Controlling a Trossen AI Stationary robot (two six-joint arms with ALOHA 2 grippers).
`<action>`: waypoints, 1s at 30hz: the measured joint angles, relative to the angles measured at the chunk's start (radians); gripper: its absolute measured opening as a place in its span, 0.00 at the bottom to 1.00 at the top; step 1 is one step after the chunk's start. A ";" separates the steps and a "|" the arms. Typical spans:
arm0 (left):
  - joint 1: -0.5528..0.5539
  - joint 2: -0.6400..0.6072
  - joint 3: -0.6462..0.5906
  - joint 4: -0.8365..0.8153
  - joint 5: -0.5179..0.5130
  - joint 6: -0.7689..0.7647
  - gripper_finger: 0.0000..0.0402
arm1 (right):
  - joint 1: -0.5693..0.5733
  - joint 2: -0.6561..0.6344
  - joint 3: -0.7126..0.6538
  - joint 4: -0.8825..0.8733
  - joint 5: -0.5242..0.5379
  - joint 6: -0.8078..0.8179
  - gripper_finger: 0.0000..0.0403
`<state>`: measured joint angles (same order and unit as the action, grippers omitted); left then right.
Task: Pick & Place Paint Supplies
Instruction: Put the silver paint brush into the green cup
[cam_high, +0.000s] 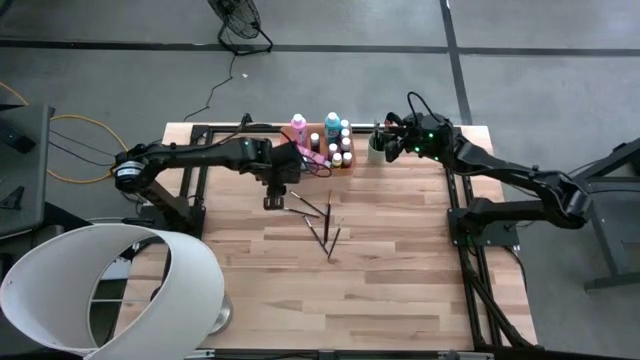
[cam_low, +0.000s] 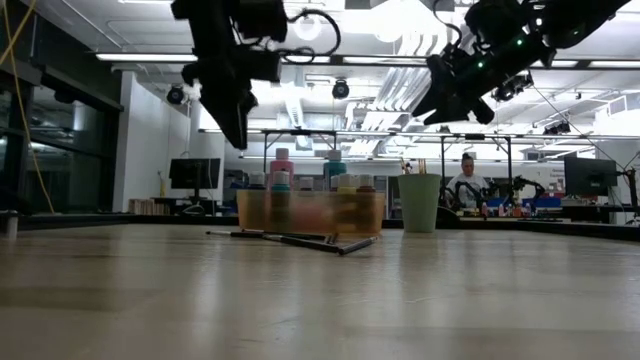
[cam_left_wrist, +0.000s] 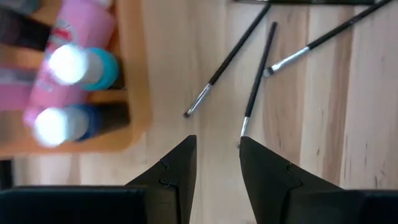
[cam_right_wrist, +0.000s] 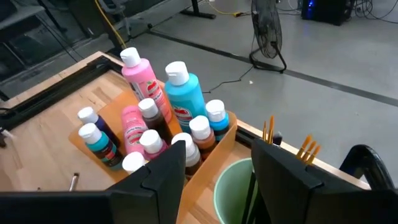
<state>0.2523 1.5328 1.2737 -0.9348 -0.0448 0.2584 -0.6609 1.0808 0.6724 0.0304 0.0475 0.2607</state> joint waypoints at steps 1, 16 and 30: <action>0.000 0.005 -0.013 0.018 0.012 0.010 0.29 | 0.000 -0.007 0.000 -0.005 0.000 0.000 0.44; -0.003 0.006 -0.323 0.285 0.066 0.071 0.29 | 0.001 -0.029 0.000 -0.028 -0.032 0.007 0.44; -0.003 0.097 -0.359 0.366 0.066 0.122 0.29 | 0.002 -0.029 0.000 -0.028 -0.032 0.008 0.44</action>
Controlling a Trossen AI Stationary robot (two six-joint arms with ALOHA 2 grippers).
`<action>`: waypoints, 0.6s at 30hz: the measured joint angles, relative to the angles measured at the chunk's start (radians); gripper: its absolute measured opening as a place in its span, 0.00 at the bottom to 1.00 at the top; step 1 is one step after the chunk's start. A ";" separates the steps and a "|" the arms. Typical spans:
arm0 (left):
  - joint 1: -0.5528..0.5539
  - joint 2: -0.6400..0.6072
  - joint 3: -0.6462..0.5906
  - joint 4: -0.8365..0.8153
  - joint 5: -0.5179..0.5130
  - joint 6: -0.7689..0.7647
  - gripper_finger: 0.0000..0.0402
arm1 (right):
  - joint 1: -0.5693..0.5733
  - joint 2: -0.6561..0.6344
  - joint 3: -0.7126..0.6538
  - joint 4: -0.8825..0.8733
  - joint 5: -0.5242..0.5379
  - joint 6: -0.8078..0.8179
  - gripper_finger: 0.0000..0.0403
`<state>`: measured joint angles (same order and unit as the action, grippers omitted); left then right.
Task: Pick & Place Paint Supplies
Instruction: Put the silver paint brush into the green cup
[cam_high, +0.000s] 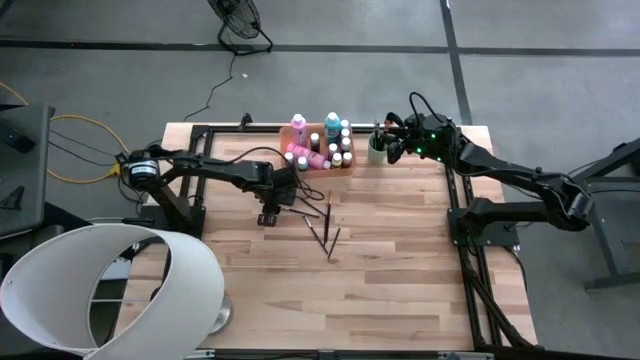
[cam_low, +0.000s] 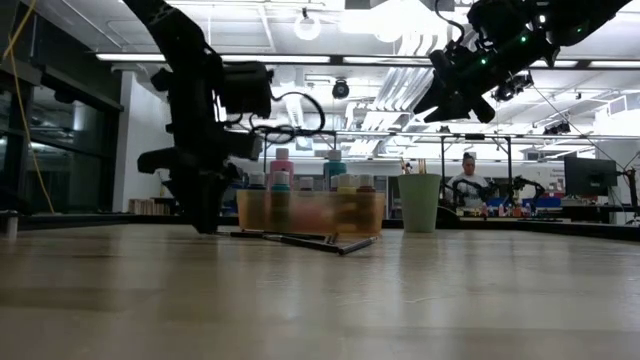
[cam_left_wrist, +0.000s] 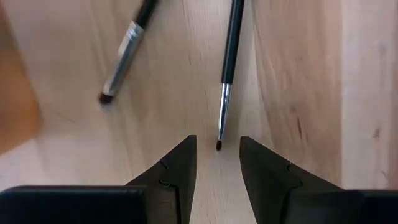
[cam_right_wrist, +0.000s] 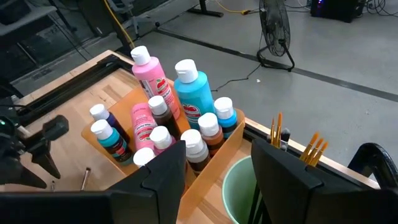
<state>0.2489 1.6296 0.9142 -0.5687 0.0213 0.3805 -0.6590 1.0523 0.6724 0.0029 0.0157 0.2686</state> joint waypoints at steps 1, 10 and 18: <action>0.000 0.010 0.000 -0.001 -0.002 0.000 0.29 | 0.000 0.000 0.000 0.000 0.000 0.000 0.44; 0.000 0.052 0.004 -0.002 0.001 0.004 0.29 | 0.000 0.000 0.000 0.000 -0.001 0.023 0.44; -0.001 0.054 0.002 0.012 0.001 0.001 0.12 | 0.000 0.000 0.000 0.000 0.000 0.026 0.44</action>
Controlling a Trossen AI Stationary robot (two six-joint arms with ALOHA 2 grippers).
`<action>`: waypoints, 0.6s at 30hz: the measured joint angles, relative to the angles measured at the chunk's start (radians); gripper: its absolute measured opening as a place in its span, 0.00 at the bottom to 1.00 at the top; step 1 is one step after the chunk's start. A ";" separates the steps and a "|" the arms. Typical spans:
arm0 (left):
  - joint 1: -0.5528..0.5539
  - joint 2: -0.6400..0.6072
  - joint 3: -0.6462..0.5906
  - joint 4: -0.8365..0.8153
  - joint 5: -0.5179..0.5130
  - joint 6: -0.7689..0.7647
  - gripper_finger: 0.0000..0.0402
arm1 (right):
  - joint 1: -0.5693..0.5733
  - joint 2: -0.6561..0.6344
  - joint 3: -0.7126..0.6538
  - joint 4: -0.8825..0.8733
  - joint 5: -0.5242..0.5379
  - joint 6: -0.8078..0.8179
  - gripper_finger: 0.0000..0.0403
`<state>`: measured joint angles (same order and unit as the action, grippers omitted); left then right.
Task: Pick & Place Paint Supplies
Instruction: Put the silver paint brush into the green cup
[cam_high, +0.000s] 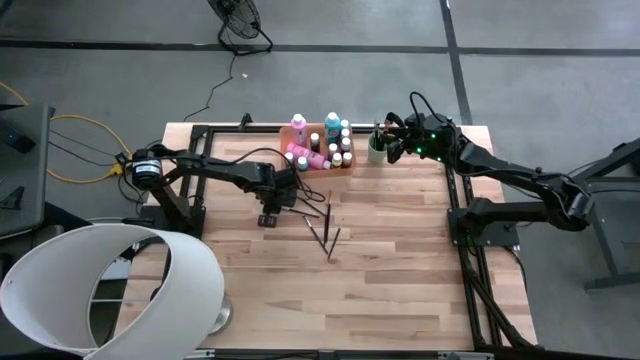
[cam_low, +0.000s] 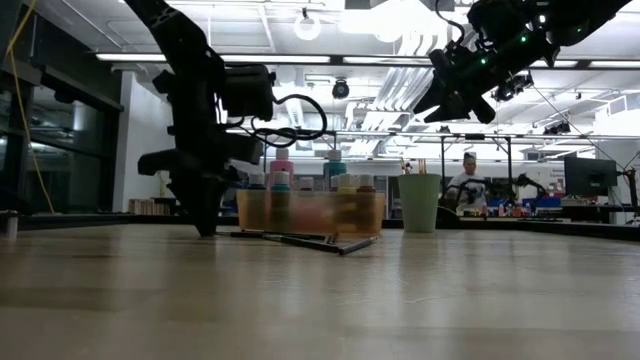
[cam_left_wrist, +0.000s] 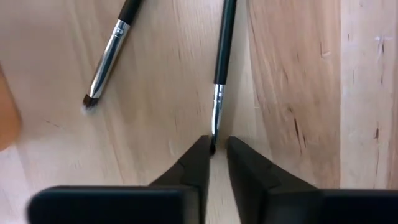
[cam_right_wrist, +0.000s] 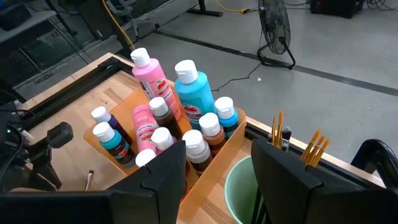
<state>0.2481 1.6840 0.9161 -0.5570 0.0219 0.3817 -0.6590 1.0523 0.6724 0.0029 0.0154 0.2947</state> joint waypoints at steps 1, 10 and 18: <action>0.000 0.000 0.000 0.002 0.000 -0.007 0.09 | 0.000 0.000 0.000 0.000 0.000 0.000 0.44; 0.000 0.001 0.013 -0.026 -0.003 -0.047 0.01 | 0.007 0.000 0.000 0.000 -0.114 0.009 0.44; 0.000 0.008 0.147 -0.243 -0.050 -0.046 0.00 | 0.116 0.000 0.000 0.003 -0.137 0.050 0.44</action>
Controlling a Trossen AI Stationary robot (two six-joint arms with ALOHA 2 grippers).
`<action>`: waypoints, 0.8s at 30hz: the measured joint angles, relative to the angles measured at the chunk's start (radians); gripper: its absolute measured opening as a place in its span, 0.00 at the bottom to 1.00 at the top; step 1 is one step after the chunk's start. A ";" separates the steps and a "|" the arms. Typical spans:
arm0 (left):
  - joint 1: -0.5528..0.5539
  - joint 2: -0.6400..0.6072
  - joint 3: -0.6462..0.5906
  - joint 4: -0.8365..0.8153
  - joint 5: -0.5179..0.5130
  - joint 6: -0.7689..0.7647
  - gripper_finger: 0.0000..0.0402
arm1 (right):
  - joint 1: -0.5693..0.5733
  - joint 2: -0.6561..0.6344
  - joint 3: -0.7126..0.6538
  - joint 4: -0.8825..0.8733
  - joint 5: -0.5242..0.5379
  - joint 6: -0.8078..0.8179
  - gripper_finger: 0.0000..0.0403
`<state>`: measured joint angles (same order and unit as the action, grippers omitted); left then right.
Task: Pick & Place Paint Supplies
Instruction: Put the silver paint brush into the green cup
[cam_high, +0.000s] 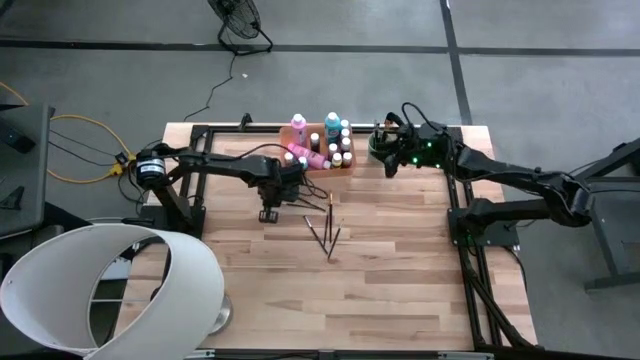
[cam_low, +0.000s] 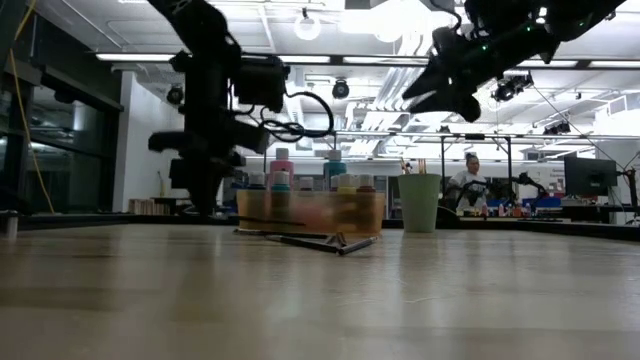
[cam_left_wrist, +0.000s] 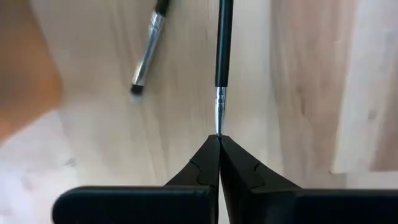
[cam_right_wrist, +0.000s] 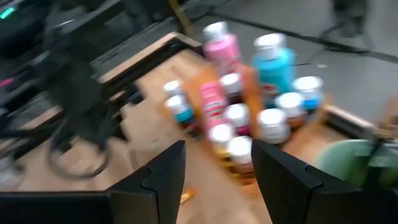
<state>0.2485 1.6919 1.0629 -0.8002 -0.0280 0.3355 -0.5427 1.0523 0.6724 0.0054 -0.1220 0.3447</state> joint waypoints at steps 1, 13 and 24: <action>0.000 -0.001 0.021 -0.031 0.000 0.000 0.00 | 0.020 0.000 0.000 0.004 -0.013 0.000 0.44; -0.059 -0.003 0.328 -0.286 -0.008 -0.022 0.00 | 0.289 0.000 0.000 0.051 0.020 0.029 0.44; -0.121 -0.004 0.455 -0.347 -0.009 -0.109 0.00 | 0.559 0.001 0.001 0.183 0.305 -0.033 0.44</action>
<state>0.1279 1.6875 1.5180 -1.1471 -0.0366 0.2262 0.0168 1.0530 0.6731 0.1882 0.1826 0.3120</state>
